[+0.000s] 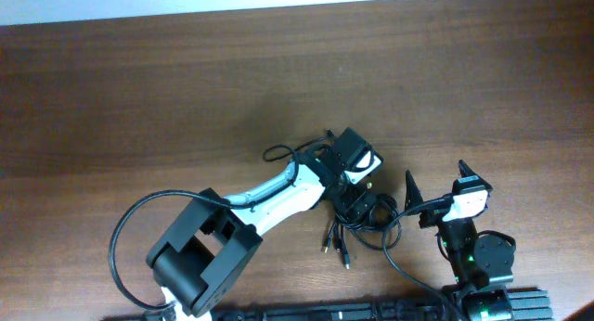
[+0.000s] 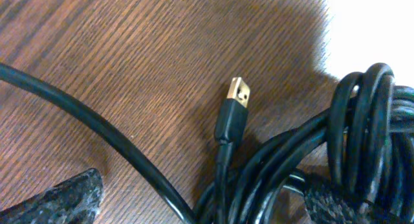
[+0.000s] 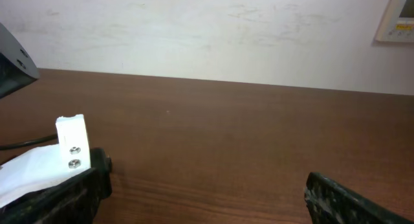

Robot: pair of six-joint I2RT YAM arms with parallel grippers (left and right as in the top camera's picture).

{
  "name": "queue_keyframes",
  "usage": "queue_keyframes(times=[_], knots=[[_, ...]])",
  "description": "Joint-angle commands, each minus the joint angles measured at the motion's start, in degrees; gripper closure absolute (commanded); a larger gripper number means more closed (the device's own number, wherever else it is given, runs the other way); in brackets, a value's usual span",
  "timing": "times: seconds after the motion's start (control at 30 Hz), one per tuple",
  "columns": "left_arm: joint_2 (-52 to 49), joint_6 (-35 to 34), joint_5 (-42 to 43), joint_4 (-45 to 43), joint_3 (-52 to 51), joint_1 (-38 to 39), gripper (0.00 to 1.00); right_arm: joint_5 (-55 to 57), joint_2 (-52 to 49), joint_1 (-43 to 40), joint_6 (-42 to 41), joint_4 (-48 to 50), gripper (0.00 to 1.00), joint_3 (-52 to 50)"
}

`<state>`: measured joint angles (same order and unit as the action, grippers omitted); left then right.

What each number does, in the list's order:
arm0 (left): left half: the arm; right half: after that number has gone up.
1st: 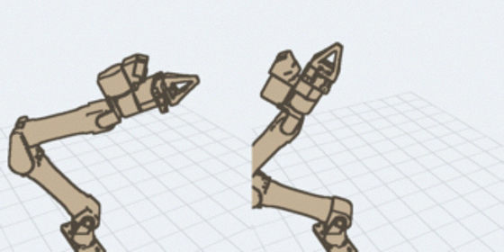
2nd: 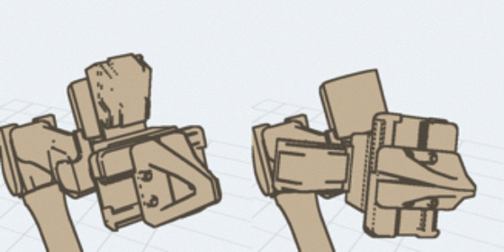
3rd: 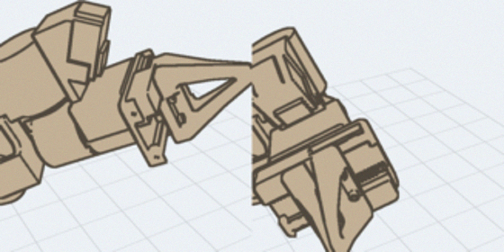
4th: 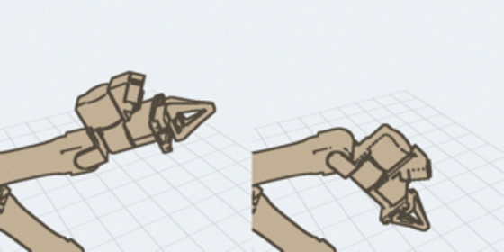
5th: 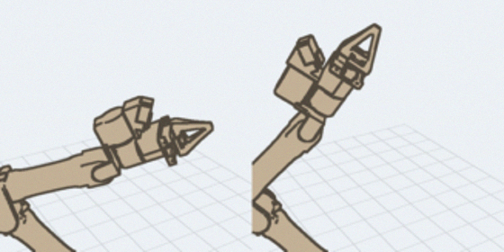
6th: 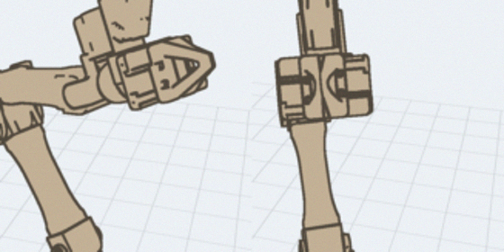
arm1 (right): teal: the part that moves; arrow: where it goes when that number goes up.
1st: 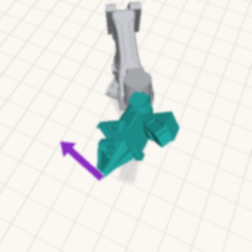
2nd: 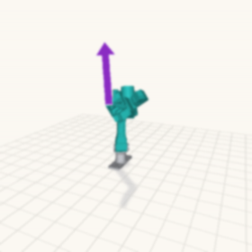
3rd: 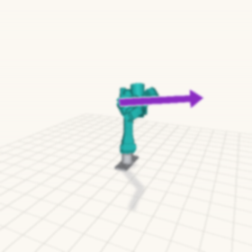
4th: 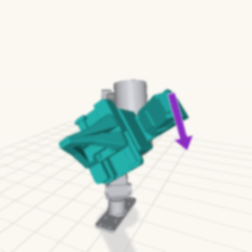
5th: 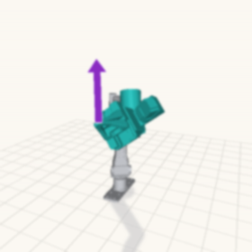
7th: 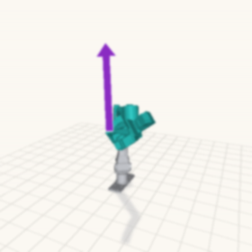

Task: Untangle cables
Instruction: 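Reach the left gripper over the black cable bundle and grasp it, then lift the cable bundle with the left gripper toward the center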

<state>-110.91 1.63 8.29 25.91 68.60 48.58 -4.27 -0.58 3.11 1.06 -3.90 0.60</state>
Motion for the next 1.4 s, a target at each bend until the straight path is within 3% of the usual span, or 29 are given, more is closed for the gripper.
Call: queue_keyframes(times=[0.0, 0.17, 0.3, 0.43, 0.57, 0.6, 0.63, 0.67, 0.9, 1.17, 1.23, 1.3, 1.37], knots=[[-2.38, -0.76, -3.41, 0.15, 0.81, 0.07, 0.05, 0.48, 0.37, 0.35, -0.44, -0.37, 0.01, -0.28], [-4.22, -0.74, -3.65, -4.61, 0.83, 0.07, 0.37, 0.48, 0.37, 0.35, -0.44, -0.37, 0.01, -0.28], [-6.80, -0.72, -3.87, -8.98, 0.83, -0.04, 0.42, 0.48, 0.37, 0.35, -0.44, -0.37, 0.01, -0.28], [-6.80, -0.76, -14.23, -12.28, 0.83, -0.15, 0.49, 0.48, 0.37, 0.35, -0.44, -0.37, 0.01, -0.28], [-6.71, -0.79, -16.26, -15.61, 0.85, -1.44, 0.58, 0.48, 0.37, 0.35, -0.44, -0.37, 0.01, -0.28], [-6.54, -0.79, -16.24, -15.98, 0.96, -1.99, 0.64, 0.46, 0.37, 0.35, -0.44, -0.37, 0.01, -0.28], [-5.84, -0.79, -16.24, -16.06, 1.25, -3.08, 0.91, 0.48, 0.37, 0.35, -0.44, -0.37, 0.01, -0.26], [-4.83, -0.79, -16.24, -16.04, 1.64, -3.93, 1.00, 0.48, 0.37, 0.35, -0.44, -0.37, 0.01, -0.28], [8.79, -0.70, -16.24, -15.74, 2.34, -7.76, 1.00, 0.48, 0.37, 0.35, -0.44, -0.37, 0.01, -0.28], [20.74, 8.46, -15.89, -15.56, 2.34, -7.76, 1.00, 0.48, 0.37, 0.35, -0.44, -0.37, 0.01, -0.28], [22.08, 11.58, -11.85, -15.56, 2.34, -7.76, 1.00, 0.48, 0.37, 0.35, -0.44, -0.37, 0.01, -0.28], [23.17, 20.70, -1.25, -15.56, 2.34, -7.76, 1.00, 0.48, 0.37, 0.35, -0.44, -0.37, 0.01, -0.28], [23.76, 25.79, 4.24, -15.61, 2.34, -7.76, 1.00, 0.48, 0.37, 0.35, -0.44, -0.37, 0.01, -0.28]])
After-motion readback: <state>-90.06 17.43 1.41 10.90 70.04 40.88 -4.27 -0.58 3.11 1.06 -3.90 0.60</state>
